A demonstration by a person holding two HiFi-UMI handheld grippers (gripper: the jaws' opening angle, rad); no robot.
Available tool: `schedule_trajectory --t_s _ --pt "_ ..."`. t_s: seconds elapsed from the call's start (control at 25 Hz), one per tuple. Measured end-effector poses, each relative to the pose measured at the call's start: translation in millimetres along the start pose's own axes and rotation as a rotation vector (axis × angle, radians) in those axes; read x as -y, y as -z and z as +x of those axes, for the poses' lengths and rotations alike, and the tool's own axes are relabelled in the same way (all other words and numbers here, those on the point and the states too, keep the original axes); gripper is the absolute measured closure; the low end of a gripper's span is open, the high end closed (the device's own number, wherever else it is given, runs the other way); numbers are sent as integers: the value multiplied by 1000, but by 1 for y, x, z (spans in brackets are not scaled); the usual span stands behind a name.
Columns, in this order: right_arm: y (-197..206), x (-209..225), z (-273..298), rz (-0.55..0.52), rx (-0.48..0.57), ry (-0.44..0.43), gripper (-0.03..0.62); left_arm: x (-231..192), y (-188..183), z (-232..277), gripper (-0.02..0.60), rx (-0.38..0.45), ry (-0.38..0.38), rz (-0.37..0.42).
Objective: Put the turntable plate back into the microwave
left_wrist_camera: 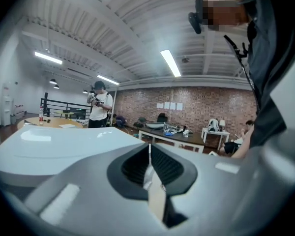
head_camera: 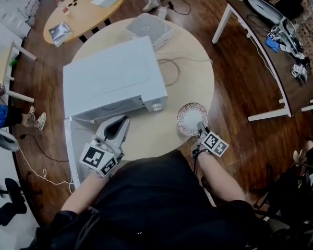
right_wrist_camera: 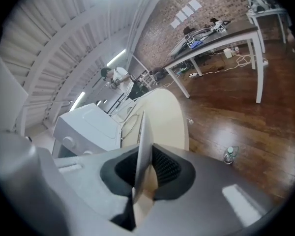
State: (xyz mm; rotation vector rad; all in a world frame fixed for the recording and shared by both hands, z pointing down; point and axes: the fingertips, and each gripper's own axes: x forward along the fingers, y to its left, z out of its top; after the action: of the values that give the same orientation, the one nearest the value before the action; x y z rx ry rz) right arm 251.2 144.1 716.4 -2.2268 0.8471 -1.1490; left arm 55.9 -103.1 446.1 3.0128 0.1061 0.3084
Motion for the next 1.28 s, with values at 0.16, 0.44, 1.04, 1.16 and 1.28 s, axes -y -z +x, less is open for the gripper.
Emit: schedule_trajectory --t_s 0.16,0.44,1.04,1.16,1.28 --pt "-1 -1 -3 69 32 2 560 -10 11 -20 568 -18 -39 -20" --pt "11 -9 -1 263 112 -59 560 -27 4 -45 569 -3 -77 -58" --pt "-22 -15 -54 454 337 -85 560 -63 9 -54 577 19 -119 83" --pt "-30 -27 -47 483 350 -128 560 -74 9 -61 577 19 -166 84" --pt "-28 0 -46 435 365 -146 560 -74 24 -58 577 25 -155 71"
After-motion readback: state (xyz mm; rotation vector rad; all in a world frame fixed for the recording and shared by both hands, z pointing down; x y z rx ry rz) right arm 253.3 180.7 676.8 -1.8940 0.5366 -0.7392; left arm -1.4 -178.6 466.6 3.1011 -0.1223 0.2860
